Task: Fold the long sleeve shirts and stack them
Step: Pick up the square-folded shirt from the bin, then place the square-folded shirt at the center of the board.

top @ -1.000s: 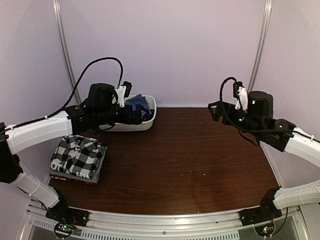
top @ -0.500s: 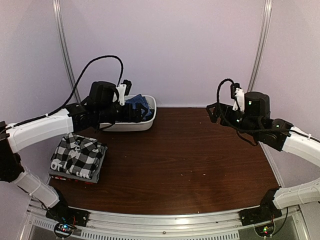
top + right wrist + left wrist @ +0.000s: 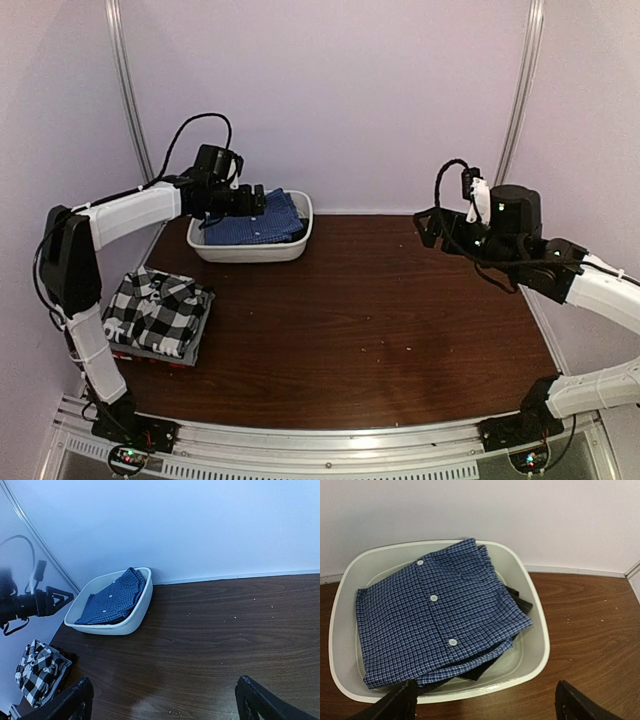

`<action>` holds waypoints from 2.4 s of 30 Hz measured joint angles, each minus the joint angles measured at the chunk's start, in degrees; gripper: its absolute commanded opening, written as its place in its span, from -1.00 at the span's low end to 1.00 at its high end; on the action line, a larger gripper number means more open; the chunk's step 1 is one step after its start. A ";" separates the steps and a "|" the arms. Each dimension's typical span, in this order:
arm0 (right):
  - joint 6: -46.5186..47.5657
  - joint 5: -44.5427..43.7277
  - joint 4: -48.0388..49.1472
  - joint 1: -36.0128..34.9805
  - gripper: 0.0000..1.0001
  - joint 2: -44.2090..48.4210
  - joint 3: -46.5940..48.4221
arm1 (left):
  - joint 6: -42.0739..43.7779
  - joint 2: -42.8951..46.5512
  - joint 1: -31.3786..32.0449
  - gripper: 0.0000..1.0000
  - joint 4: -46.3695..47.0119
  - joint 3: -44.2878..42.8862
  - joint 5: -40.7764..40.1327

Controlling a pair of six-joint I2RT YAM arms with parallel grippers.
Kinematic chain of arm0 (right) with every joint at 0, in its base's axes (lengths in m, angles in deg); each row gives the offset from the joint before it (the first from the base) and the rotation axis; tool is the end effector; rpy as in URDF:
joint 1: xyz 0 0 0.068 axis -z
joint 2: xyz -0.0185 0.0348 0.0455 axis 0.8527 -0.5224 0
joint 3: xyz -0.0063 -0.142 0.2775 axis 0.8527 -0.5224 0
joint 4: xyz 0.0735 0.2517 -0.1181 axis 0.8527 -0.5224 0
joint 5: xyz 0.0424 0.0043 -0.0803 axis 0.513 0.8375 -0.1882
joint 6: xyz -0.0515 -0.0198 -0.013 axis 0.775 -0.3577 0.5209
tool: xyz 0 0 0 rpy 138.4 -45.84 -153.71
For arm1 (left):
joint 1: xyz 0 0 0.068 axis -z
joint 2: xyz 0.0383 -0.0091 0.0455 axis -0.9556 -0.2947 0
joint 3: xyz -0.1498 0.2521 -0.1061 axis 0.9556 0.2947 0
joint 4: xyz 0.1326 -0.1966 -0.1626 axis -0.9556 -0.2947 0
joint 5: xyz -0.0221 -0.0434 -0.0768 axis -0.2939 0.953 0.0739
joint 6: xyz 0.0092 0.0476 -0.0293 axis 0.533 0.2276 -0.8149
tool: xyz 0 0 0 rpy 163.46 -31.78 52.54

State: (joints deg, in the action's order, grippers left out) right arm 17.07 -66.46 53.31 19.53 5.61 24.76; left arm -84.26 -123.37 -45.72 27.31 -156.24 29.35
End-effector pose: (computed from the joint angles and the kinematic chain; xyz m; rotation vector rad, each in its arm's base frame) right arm 0.2021 0.1560 0.3701 -0.0892 1.9181 0.6548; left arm 0.4121 -0.2068 0.3330 -0.0428 2.1925 -0.4230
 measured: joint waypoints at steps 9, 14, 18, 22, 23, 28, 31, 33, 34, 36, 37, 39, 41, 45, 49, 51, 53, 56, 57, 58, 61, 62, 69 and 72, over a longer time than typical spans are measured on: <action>-0.04 0.57 -0.96 0.00 1.00 3.91 -0.44 | 0.46 -20.33 -5.20 0.94 -7.54 -17.70 0.76; -0.26 0.81 -1.27 0.00 1.00 5.73 -1.29 | 0.46 -29.83 -5.11 0.94 -12.28 -26.36 0.42; -0.94 1.22 -1.31 0.00 1.00 6.64 -2.25 | 0.28 -33.68 -5.01 0.79 -14.56 -28.92 -0.37; -1.53 2.23 -1.27 0.00 1.00 6.80 -3.10 | -0.35 -35.93 -5.03 0.25 -15.69 -30.16 -1.11; -1.57 2.40 -1.29 0.00 1.00 6.80 -3.26 | -0.72 -36.09 -5.03 0.04 -15.80 -30.34 -1.27; -1.86 3.17 -1.25 0.00 1.00 6.80 -3.54 | -0.90 -36.37 -5.07 -0.78 -16.00 -31.61 -1.57; -2.27 3.58 -1.25 0.00 1.00 6.80 -3.72 | -0.74 -36.37 -5.07 -1.00 -16.52 -32.72 -1.92; -2.56 3.78 -1.22 0.00 1.00 6.80 -3.74 | -0.20 -36.37 -5.14 -1.00 -17.16 -33.57 -2.10; -2.60 3.85 -1.22 0.00 1.00 6.78 -3.74 | -0.11 -36.35 -5.14 -1.00 -17.27 -33.99 -2.21; -2.64 4.00 -1.20 0.00 1.00 6.75 -3.74 | 0.28 -36.28 -5.14 -1.00 -17.64 -34.80 -2.43; -2.67 4.02 -1.18 0.00 1.00 6.71 -3.74 | 0.52 -36.09 -5.14 -1.00 -17.66 -34.99 -2.58; -2.71 4.20 -1.01 0.00 1.00 6.56 -3.74 | 1.27 -35.23 -5.14 -1.00 -17.94 -35.06 -2.91; -2.80 4.39 -0.63 0.00 1.00 6.25 -3.74 | 2.08 -33.66 -5.14 -1.00 -18.21 -35.36 -3.21; -2.82 4.85 -0.22 0.00 1.00 5.09 -3.74 | 3.89 -28.24 -5.18 -1.00 -17.99 -35.39 -3.02; -2.80 5.09 0.28 0.00 1.00 3.65 -3.74 | 5.97 -20.63 -4.98 -1.00 -16.70 -35.43 -1.42; -2.75 5.07 0.63 0.00 1.00 3.15 -3.74 | 7.21 -16.33 -4.46 -1.00 -15.67 -35.41 -0.44; -2.62 5.05 0.83 0.00 1.00 2.82 -3.74 | 8.39 -12.22 -3.39 -1.00 -14.60 -35.15 0.26; -2.43 5.01 0.92 0.00 1.00 2.60 -3.61 | 10.16 -5.09 0.17 -1.00 -11.72 -32.24 1.05; -2.36 5.01 0.92 0.00 1.00 2.58 -3.52 | 10.69 -2.69 1.88 -1.00 -10.62 -30.71 1.38; -2.29 4.96 0.90 0.00 1.00 2.58 -3.39 | 11.15 -0.83 3.45 -1.00 -9.94 -29.42 1.62; -1.75 4.63 0.96 0.00 1.00 2.58 -2.67 | 12.63 4.96 9.60 -1.00 -7.13 -23.91 2.03; -1.49 4.50 0.96 0.00 1.00 2.58 -2.40 | 12.94 6.54 11.91 -1.00 -6.43 -22.18 2.27; -0.63 3.13 0.83 0.00 1.00 2.86 -0.74 | 12.83 10.93 22.80 -1.00 -4.26 -19.34 7.10; -0.22 2.62 0.83 0.00 1.00 3.85 -0.61 | 11.76 12.00 25.53 -1.00 -2.78 -19.89 9.25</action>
State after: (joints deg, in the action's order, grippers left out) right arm 16.86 -63.84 54.14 19.53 9.46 24.14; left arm -72.50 -111.37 -20.19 24.53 -176.13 38.60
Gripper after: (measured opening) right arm 0.997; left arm 0.025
